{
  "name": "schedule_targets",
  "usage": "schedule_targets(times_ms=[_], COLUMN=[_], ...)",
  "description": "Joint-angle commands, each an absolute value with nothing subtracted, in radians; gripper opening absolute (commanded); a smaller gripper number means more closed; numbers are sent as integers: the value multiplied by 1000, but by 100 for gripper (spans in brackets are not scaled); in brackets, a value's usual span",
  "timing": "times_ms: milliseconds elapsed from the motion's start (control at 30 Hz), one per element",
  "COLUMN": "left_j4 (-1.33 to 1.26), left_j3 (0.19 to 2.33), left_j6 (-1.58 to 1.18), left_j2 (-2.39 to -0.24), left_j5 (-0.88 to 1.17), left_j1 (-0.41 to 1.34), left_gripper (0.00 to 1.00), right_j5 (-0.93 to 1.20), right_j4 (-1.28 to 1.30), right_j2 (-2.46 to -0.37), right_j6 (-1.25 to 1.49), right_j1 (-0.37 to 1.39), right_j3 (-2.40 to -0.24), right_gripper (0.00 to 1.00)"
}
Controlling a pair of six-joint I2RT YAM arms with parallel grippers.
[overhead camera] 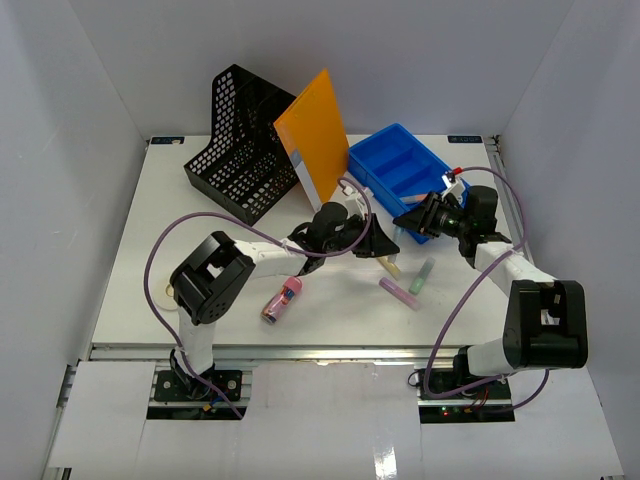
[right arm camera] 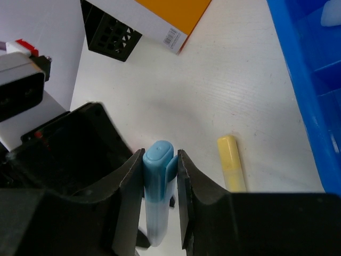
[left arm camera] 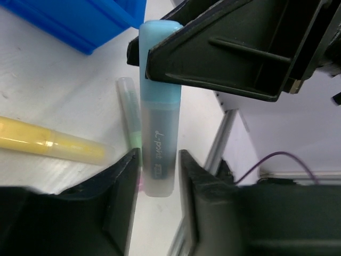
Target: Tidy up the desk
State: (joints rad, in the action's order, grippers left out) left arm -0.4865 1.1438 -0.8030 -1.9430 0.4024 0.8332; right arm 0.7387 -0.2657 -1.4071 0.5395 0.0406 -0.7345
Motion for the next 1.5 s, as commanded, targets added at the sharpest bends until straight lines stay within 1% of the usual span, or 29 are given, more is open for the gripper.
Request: schedule_targets(times_ms=[0, 100, 167, 300, 467, 533, 667, 767, 900, 1300, 1400, 1433, 1467], left_j4=[-452, -420, -404, -396, -463, -505, -570, -581, -549, -411, -371, -357, -343], left_j3=[1178, 1164, 1140, 1044, 870, 809, 727, 710, 714, 725, 728, 729, 731], left_j6=[-762, -710, -678, -633, -663, -698, -792, -819, -802, -728, -709, -702, -693], left_j2=[-1893, -1848, -1800, -1681, -1588, -1577, -1596, -1617, -1621, -1588, -1570, -1564, -1557], left_j5=[375, 349, 318, 284, 287, 310, 413, 442, 429, 368, 354, 348, 338], left_j1=[834, 833, 829, 813, 775, 753, 692, 666, 666, 666, 666, 666, 666], left_gripper=[79, 96, 98, 98, 98, 98, 98, 98, 98, 98, 98, 98, 98], right_j5=[785, 783, 758, 725, 695, 641, 555, 517, 493, 544, 552, 556, 557], right_j4=[-216, -112, -68, 6, 133, 135, 96, 50, -19, -49, -46, -46, -51], right_j2=[-1391, -1404, -1401, -1402, -1479, -1519, -1610, -1669, -1743, -1920, -1978, -1994, -2010], right_j6=[380, 220, 123, -71, -366, -446, -554, -597, -648, -813, -861, -874, -881], right_j1=[49, 46, 44, 41, 44, 46, 53, 61, 69, 80, 81, 81, 81], right_j3=[-807, -899, -956, -1068, -1233, -1297, -1340, -1373, -1409, -1537, -1569, -1574, -1574], right_gripper=[12, 9, 8, 8, 8, 8, 9, 10, 11, 15, 20, 24, 32])
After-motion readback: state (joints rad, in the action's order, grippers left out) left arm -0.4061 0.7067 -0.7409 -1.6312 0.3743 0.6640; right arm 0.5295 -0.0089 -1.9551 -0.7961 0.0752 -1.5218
